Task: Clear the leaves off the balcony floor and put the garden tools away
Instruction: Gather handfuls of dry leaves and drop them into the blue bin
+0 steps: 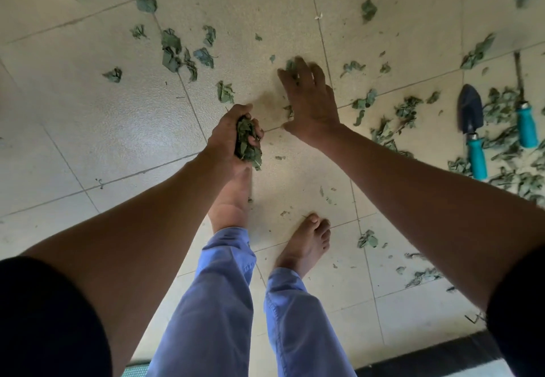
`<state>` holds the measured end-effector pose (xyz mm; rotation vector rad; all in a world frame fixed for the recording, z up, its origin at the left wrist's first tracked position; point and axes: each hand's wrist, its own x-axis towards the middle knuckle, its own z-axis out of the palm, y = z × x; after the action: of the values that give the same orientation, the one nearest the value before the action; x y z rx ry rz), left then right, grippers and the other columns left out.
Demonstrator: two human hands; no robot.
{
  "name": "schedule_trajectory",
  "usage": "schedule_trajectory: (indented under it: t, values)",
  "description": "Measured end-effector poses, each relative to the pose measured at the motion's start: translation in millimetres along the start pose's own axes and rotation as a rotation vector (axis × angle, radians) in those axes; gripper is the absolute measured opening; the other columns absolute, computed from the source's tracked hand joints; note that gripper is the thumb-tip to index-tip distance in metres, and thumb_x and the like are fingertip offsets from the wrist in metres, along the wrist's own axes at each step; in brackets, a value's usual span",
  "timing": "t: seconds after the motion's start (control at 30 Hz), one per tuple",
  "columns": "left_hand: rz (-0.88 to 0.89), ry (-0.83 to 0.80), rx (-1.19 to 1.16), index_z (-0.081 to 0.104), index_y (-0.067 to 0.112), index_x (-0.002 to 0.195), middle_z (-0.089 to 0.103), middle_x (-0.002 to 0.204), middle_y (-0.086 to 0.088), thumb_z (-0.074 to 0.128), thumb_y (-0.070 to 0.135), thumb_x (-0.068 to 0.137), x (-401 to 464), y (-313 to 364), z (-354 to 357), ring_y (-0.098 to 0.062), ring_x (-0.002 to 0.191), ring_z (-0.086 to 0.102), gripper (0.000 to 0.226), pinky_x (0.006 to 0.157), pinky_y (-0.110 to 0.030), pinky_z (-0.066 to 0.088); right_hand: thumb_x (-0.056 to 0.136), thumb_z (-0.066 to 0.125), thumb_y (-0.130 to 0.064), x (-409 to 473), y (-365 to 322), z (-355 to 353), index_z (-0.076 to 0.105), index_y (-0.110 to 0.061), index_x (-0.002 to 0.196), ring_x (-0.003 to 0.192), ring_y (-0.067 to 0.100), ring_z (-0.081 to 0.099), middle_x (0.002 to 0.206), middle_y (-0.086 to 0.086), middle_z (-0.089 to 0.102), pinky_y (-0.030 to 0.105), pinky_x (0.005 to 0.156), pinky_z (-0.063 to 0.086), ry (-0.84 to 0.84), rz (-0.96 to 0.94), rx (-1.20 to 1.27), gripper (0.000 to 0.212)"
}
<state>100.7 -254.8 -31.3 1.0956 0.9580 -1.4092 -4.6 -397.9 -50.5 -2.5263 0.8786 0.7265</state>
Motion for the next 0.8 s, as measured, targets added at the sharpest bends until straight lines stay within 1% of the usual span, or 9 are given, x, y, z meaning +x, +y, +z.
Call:
schedule_trajectory:
  t: [0.1, 0.2, 0.3, 0.37, 0.47, 0.57, 0.6, 0.7, 0.8]
  values:
    - [-0.019, -0.008, -0.001, 0.051, 0.019, 0.074, 0.057, 0.074, -0.002, 0.07, 0.02, 0.091, -0.2, 2.0, -7.9, -0.012, 0.059, 0.054, 0.026, 0.034, -0.016, 0.038, 0.078, 0.083, -0.014, 6.6, 4.3, 7.6, 0.032, -0.019, 0.156, 0.148, 0.04, 0.024, 0.166, 0.012, 0.019, 0.053, 0.103, 0.047, 0.045, -0.064, -0.038, 0.093]
    - [-0.039, -0.016, 0.011, 0.052, 0.019, 0.073, 0.058, 0.073, -0.002, 0.071, 0.021, 0.09, -1.6, 2.8, -17.0, -0.011, 0.058, 0.055, 0.026, 0.035, -0.016, 0.038, 0.077, 0.076, 0.001, 3.9, 5.0, 13.8, 0.047, -0.014, 0.143, 0.129, 0.037, 0.043, 0.152, 0.014, 0.036, 0.045, 0.085, 0.056, 0.104, -0.059, -0.022, 0.073]
    - [-0.045, -0.014, 0.008, 0.052, 0.019, 0.075, 0.058, 0.075, -0.002, 0.072, 0.021, 0.089, -3.0, 0.0, -23.3, -0.011, 0.058, 0.055, 0.024, 0.036, -0.017, 0.039, 0.082, 0.067, 0.008, -3.5, 4.9, 24.6, 0.053, -0.007, 0.132, 0.115, 0.037, 0.048, 0.136, 0.019, 0.044, 0.043, 0.07, 0.058, 0.103, -0.054, -0.025, 0.054]
    - [-0.039, -0.005, 0.002, 0.052, 0.019, 0.076, 0.059, 0.075, -0.002, 0.073, 0.021, 0.087, -2.8, -3.8, -25.6, -0.012, 0.058, 0.056, 0.024, 0.037, -0.017, 0.038, 0.085, 0.061, 0.008, -7.6, 7.0, 32.3, 0.055, -0.006, 0.131, 0.111, 0.038, 0.05, 0.131, 0.021, 0.046, 0.045, 0.071, 0.057, 0.094, -0.073, -0.014, 0.048]
    - [-0.031, 0.001, -0.008, 0.052, 0.019, 0.076, 0.058, 0.073, -0.002, 0.072, 0.022, 0.088, -5.6, -9.2, -25.1, -0.012, 0.058, 0.055, 0.023, 0.037, -0.017, 0.038, 0.087, 0.059, 0.005, -11.6, 9.3, 39.0, 0.059, -0.004, 0.127, 0.109, 0.039, 0.053, 0.126, 0.022, 0.051, 0.043, 0.08, 0.053, 0.095, -0.08, 0.018, 0.041]
    - [-0.035, 0.017, -0.046, 0.052, 0.019, 0.074, 0.058, 0.072, -0.002, 0.071, 0.022, 0.089, -12.9, -12.0, -25.1, -0.011, 0.059, 0.054, 0.025, 0.036, -0.016, 0.038, 0.089, 0.066, -0.003, -19.7, 0.4, 30.3, 0.068, -0.005, 0.108, 0.101, 0.033, 0.06, 0.112, 0.018, 0.059, 0.031, 0.079, 0.046, 0.139, 0.025, 0.25, 0.02]
    - [-0.037, 0.013, -0.055, 0.052, 0.019, 0.073, 0.058, 0.072, -0.002, 0.071, 0.022, 0.089, -15.0, -13.6, -26.3, -0.012, 0.059, 0.054, 0.025, 0.036, -0.017, 0.038, 0.088, 0.07, -0.006, -25.5, -6.6, 21.9, 0.069, -0.007, 0.102, 0.097, 0.029, 0.061, 0.106, 0.014, 0.062, 0.03, 0.078, 0.048, 0.163, 0.078, 0.367, 0.015]
    - [-0.048, 0.021, -0.034, 0.052, 0.02, 0.075, 0.058, 0.072, -0.001, 0.07, 0.023, 0.09, -25.2, -18.9, -24.3, -0.012, 0.059, 0.054, 0.023, 0.037, -0.017, 0.039, 0.082, 0.078, -0.008, -58.9, -39.7, -14.6, 0.071, -0.009, 0.093, 0.086, 0.02, 0.065, 0.091, 0.004, 0.068, 0.042, 0.077, 0.057, 0.281, 0.122, 0.734, 0.013]
    - [-0.013, -0.039, 0.018, 0.065, 0.017, 0.076, 0.065, 0.068, -0.001, 0.057, 0.022, 0.097, -42.5, -24.8, -11.3, -0.013, 0.063, 0.059, 0.023, 0.048, -0.019, 0.045, 0.078, 0.078, -0.004, -103.1, -77.8, -55.1, 0.073, -0.009, 0.094, 0.085, 0.015, 0.067, 0.092, 0.003, 0.068, 0.041, 0.076, 0.059, 0.312, 0.032, 0.982, 0.018]
